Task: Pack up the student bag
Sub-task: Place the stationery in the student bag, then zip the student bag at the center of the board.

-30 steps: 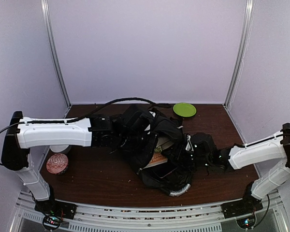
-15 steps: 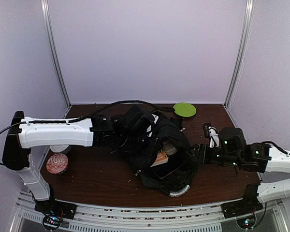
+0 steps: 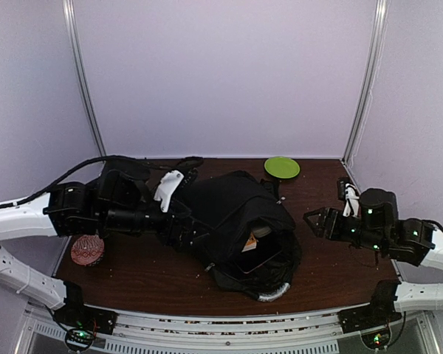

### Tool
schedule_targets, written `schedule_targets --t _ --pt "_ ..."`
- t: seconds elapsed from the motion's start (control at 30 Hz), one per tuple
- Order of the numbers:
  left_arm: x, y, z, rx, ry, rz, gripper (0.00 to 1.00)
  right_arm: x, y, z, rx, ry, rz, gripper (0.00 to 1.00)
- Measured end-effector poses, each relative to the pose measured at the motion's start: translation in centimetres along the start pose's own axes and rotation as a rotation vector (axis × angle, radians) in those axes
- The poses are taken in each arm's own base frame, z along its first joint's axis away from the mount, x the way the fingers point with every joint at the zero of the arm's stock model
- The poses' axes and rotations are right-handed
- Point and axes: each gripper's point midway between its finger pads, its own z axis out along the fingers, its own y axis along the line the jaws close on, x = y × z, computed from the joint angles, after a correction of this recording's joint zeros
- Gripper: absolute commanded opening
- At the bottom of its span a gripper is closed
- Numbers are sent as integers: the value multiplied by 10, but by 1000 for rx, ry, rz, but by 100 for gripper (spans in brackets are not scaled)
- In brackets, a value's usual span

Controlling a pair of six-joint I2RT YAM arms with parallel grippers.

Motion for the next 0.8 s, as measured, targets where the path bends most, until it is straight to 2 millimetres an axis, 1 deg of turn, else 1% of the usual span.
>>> schedule_targets --t 0.07,0.13,0.17,0.27,0.33,0.37,0.4,0.47,0.5,0.53,0.6,0.63,0.67,0.73,0.77,0.8 --pt "-1 19 -7 -52 -25 -39 98 -4 10 -2 -51 -9 33 72" --pt "-4 48 -5 -138 -40 -103 98 -5 17 -1 -85 -7 64 73" --pt "-3 67 -2 -187 -40 -147 98 -4 21 1 -102 -2 88 73" --pt "6 122 18 -323 -11 -284 98 6 23 12 -127 24 182 73" --pt "18 151 36 -384 26 -354 96 18 22 24 -142 53 257 73" --pt "24 160 44 -401 44 -373 93 26 21 30 -143 76 280 73" --pt "31 167 55 -412 69 -389 91 33 20 35 -136 101 303 73" --pt "38 170 71 -411 104 -401 83 40 23 43 -128 139 319 70" --pt "39 170 80 -403 121 -406 79 42 26 46 -125 159 320 67" --pt "38 170 89 -396 125 -407 75 42 28 49 -120 171 318 61" --pt "38 170 106 -381 134 -413 68 42 32 56 -114 201 315 46" --pt "39 171 112 -376 137 -417 64 44 31 58 -104 214 310 35" --pt "43 171 118 -370 142 -424 60 46 28 60 -91 227 302 26" --pt "47 171 124 -360 146 -438 53 54 15 61 -42 256 297 12" --pt "47 170 125 -356 141 -442 50 58 8 61 -15 267 289 7" --pt "48 171 126 -355 135 -450 47 60 0 59 10 275 281 4"
